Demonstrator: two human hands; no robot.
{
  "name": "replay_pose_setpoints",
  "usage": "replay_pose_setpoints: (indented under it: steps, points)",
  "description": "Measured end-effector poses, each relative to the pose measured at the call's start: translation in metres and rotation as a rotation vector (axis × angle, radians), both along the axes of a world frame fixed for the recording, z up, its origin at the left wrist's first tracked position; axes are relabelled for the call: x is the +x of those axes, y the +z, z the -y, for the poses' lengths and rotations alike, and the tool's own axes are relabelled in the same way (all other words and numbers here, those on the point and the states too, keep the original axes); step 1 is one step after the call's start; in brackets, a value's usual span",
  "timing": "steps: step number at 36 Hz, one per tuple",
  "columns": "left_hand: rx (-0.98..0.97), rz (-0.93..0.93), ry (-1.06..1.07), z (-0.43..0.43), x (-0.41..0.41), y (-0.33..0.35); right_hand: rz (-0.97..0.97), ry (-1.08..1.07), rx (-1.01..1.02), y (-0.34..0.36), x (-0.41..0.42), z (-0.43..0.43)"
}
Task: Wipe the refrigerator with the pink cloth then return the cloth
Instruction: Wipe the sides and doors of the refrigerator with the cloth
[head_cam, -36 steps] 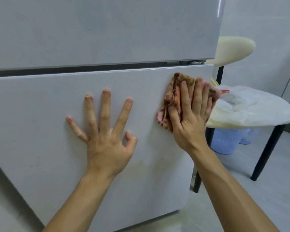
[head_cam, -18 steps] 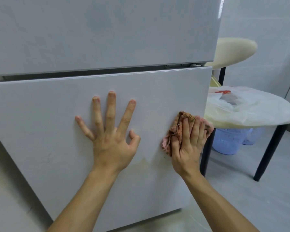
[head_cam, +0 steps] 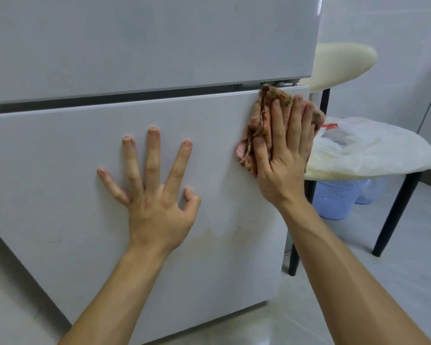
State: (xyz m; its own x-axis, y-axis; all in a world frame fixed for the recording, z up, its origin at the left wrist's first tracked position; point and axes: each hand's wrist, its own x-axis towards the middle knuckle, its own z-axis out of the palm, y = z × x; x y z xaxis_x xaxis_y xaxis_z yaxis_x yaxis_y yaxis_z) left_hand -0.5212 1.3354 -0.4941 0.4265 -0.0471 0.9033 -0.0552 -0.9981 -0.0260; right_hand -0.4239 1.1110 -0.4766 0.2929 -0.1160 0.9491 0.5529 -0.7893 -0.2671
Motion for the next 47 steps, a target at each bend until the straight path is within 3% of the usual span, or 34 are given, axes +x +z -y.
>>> replay_pose_setpoints:
  steps: [6, 12, 17, 23, 27, 31, 34, 39, 47]
  points:
    - [-0.001, 0.031, 0.010, 0.002, 0.002, -0.001, -0.099, 0.035, 0.168, -0.080, -0.011, -0.012]
    - [0.006, 0.027, 0.018, 0.002, 0.003, -0.001, -0.237, 0.035, 0.102, -0.141, -0.025, -0.013]
    - [0.000, 0.022, 0.010, 0.001, 0.003, -0.002, -0.161, 0.039, 0.005, -0.116, -0.016, -0.003]
    - [-0.009, 0.001, 0.000, 0.002, 0.000, 0.001, -0.024, 0.058, -0.059, -0.017, 0.001, 0.009]
    - [-0.023, -0.027, -0.011, 0.004, -0.003, 0.003, 0.011, 0.029, -0.033, -0.009, 0.002, 0.007]
    - [-0.022, -0.030, -0.011, 0.004, -0.003, 0.004, 0.005, -0.021, 0.034, -0.051, -0.005, -0.009]
    - [-0.022, -0.027, -0.002, 0.004, -0.003, 0.003, -0.150, 0.019, 0.062, -0.132, -0.023, -0.027]
    - [-0.015, -0.043, -0.003, 0.003, -0.004, 0.003, -0.375, 0.073, -0.059, -0.262, -0.059, -0.043]
    - [-0.020, -0.046, -0.005, 0.004, -0.006, 0.005, -0.322, 0.074, -0.044, -0.233, -0.051, -0.049]
